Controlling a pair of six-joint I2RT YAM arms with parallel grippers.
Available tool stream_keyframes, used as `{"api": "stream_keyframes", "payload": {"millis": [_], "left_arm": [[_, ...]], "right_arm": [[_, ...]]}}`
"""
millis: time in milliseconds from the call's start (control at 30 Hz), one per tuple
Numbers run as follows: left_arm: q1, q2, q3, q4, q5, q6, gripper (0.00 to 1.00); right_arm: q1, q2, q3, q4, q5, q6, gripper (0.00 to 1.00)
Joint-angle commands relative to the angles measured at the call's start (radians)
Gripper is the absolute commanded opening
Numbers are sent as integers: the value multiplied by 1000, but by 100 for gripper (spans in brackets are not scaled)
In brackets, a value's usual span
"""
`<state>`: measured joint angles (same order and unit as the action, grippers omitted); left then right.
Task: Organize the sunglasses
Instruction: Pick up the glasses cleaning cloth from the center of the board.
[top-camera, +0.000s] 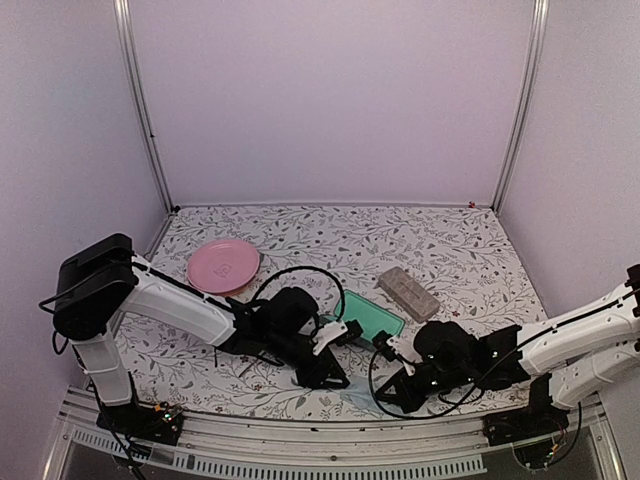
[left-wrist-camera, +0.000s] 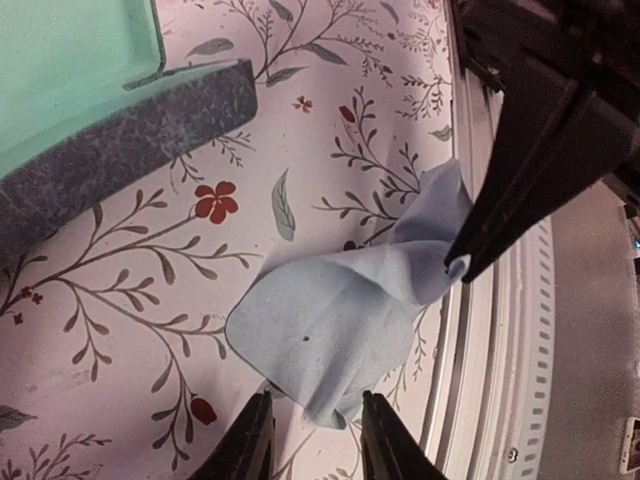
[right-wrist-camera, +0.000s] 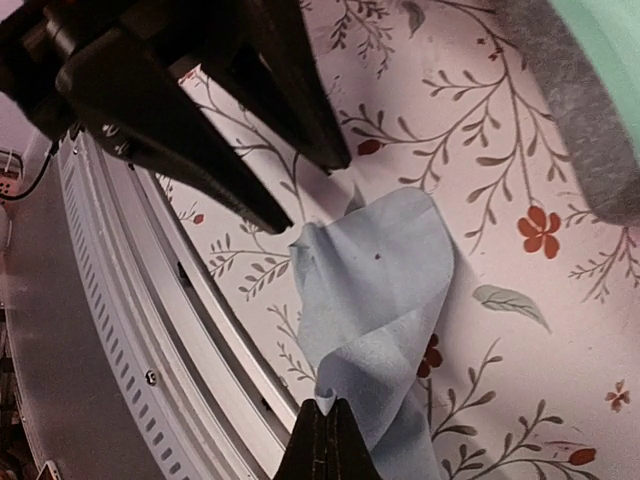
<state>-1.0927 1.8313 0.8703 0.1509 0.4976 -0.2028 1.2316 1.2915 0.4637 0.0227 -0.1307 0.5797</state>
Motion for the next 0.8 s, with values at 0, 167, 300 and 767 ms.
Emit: {"api": "stream_keyframes", "payload": {"millis": [0, 167, 300, 767], "left_arm": [[-1, 8, 23, -10, -30, 16, 32], [-4, 29, 58, -34, -73, 39, 33], [-18, 46, 87, -45, -93, 75, 33], [-42, 144, 170, -96, -120, 159, 36]], "right_arm": [[37, 33, 23, 20, -13, -2, 0], [37, 4, 12, -35, 78, 58, 0], [25, -37, -6, -46, 107, 95, 0], [-27, -120, -74, -64, 134, 164, 0]]}}
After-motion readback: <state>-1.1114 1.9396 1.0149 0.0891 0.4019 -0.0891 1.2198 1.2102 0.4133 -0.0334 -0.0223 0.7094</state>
